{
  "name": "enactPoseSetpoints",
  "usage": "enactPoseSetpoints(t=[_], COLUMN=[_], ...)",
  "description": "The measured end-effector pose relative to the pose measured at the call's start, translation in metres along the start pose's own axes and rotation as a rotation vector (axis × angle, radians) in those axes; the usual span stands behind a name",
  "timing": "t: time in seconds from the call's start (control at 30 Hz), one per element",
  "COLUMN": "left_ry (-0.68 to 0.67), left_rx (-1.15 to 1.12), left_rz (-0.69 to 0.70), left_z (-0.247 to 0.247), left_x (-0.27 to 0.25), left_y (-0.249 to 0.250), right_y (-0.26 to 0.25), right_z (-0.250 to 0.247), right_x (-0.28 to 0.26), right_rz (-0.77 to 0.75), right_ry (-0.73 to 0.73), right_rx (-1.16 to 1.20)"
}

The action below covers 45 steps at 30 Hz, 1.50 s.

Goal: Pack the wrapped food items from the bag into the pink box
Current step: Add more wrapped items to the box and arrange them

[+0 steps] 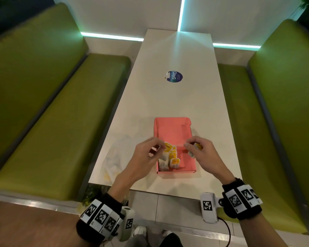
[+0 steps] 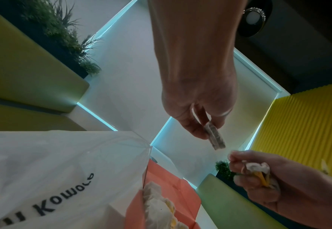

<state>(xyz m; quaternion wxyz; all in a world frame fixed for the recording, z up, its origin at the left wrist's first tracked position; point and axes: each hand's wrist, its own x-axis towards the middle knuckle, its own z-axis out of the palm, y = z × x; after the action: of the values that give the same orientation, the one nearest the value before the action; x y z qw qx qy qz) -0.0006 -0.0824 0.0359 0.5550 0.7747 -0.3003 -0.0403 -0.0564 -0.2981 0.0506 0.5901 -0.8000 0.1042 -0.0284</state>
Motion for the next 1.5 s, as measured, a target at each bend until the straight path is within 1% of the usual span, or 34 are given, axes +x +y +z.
enactPoseSetpoints(t=[0.07, 0.13, 0.2, 0.27, 0.33, 0.4, 0.5, 0.63, 0.73, 0.8, 0.87, 0.93, 0.97, 1.03, 1.13, 1.23, 1.3, 1.4, 1.5], left_ry=[0.012, 0.037, 0.063, 0.081, 0.095, 0.103, 0.114, 0.116, 0.132, 0.151, 0.163, 0.179, 0.188, 0.198, 0.233, 0.337, 0.384, 0.409, 0.417], left_rx=[-0.037, -0.064, -0.078, -0.072, -0.067, -0.07, -0.093, -0.171, -0.182, -0.209, -0.284, -0.411, -0.476, -0.58, -0.645, -0.622, -0.558, -0.433, -0.392], left_rz=[-0.026, -0.049, -0.056, -0.057, -0.061, -0.06, -0.068, -0.095, -0.124, -0.163, -0.204, -0.265, -0.297, -0.339, -0.362, -0.386, -0.366, -0.303, -0.274], left_z=[0.0, 0.003, 0.005, 0.007, 0.007, 0.008, 0.009, 0.01, 0.008, 0.005, 0.002, 0.0, 0.0, 0.002, 0.009, 0.02, 0.025, 0.03, 0.035], left_x=[-0.002, -0.003, -0.004, -0.004, -0.004, -0.004, -0.005, -0.006, -0.007, -0.006, -0.006, -0.005, -0.004, -0.004, -0.004, -0.005, -0.005, -0.007, -0.009], left_y=[0.001, 0.002, 0.002, 0.002, 0.003, 0.005, 0.008, 0.012, 0.011, 0.008, 0.007, 0.009, 0.01, 0.012, 0.015, 0.017, 0.018, 0.018, 0.02], right_y=[0.003, 0.008, 0.015, 0.018, 0.016, 0.009, 0.006, 0.011, 0.012, 0.011, 0.006, 0.003, 0.003, 0.002, 0.0, -0.003, -0.004, -0.005, -0.003], right_z=[0.0, 0.005, 0.009, 0.013, 0.018, 0.025, 0.04, 0.056, 0.056, 0.051, 0.045, 0.042, 0.041, 0.041, 0.043, 0.048, 0.049, 0.052, 0.059], right_x=[-0.001, -0.004, -0.006, -0.009, -0.016, -0.024, -0.028, -0.024, -0.024, -0.026, -0.028, -0.029, -0.03, -0.032, -0.036, -0.042, -0.044, -0.047, -0.053], right_rz=[0.081, 0.137, 0.148, 0.098, -0.022, -0.155, -0.258, -0.292, -0.28, -0.247, -0.21, -0.186, -0.175, -0.148, -0.105, -0.078, -0.061, -0.055, -0.107], right_ry=[-0.084, -0.178, -0.209, -0.123, 0.017, 0.106, 0.158, 0.201, 0.203, 0.171, 0.075, -0.038, -0.072, -0.085, -0.08, -0.094, -0.082, -0.054, 0.013], right_rx=[-0.015, -0.084, -0.188, -0.214, -0.155, -0.088, -0.107, -0.103, -0.02, 0.065, 0.131, 0.15, 0.156, 0.199, 0.26, 0.312, 0.33, 0.301, 0.227])
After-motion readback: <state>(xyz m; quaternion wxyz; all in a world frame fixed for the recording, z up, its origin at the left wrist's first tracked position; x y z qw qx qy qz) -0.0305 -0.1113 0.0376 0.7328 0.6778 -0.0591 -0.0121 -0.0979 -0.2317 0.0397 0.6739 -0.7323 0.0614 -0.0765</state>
